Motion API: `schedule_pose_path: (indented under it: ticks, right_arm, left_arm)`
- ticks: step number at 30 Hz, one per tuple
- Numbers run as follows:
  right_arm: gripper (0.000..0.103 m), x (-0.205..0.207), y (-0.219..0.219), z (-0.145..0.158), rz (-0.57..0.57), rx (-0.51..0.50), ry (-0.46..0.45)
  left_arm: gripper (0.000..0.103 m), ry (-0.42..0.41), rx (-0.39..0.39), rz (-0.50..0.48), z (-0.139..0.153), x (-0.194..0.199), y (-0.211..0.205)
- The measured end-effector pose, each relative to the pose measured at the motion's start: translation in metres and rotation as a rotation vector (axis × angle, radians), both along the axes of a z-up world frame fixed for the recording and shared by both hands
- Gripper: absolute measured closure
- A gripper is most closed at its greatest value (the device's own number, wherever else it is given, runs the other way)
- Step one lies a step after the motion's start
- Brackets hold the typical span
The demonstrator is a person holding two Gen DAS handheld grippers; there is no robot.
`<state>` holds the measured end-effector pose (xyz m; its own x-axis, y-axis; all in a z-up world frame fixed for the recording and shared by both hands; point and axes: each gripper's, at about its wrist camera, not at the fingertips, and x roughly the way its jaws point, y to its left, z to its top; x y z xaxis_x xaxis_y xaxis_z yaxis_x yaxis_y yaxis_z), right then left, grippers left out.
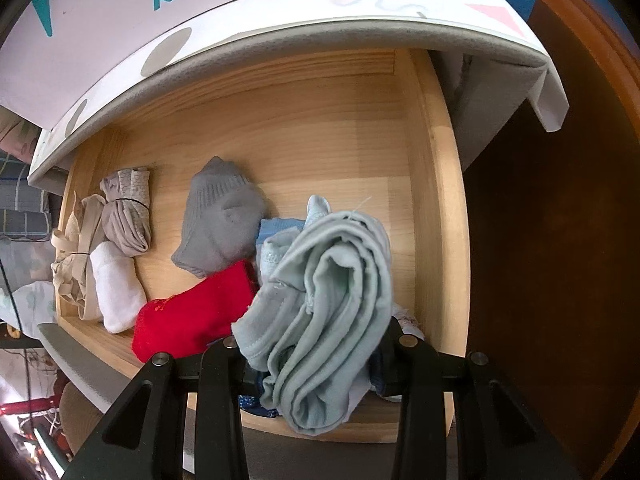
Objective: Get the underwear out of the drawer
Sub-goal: 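Lift the white rolled underwear with the left gripper and release it into the open white box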
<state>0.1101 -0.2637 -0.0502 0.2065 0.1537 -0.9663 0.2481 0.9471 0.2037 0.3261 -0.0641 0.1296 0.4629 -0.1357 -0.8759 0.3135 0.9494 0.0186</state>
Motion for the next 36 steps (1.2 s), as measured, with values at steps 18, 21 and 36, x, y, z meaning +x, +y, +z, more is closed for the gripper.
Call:
schedule_pose_path:
  ticks: [18,21,36]
  right_arm:
    - [0.069,0.004,0.016,0.002,0.04,-0.153,0.019]
    - [0.069,0.005,0.018,0.002,0.04,-0.162,0.018]
    - [0.069,0.0,0.028,0.009,0.032,-0.216,-0.025]
  left_arm:
    - [0.071,-0.007,0.083,0.036,-0.013,-0.026,0.004]
    - [0.067,-0.021,0.041,0.045,-0.01,-0.023,0.01]
    - [0.047,-0.213,-0.048,0.061,0.064,-0.066,0.045]
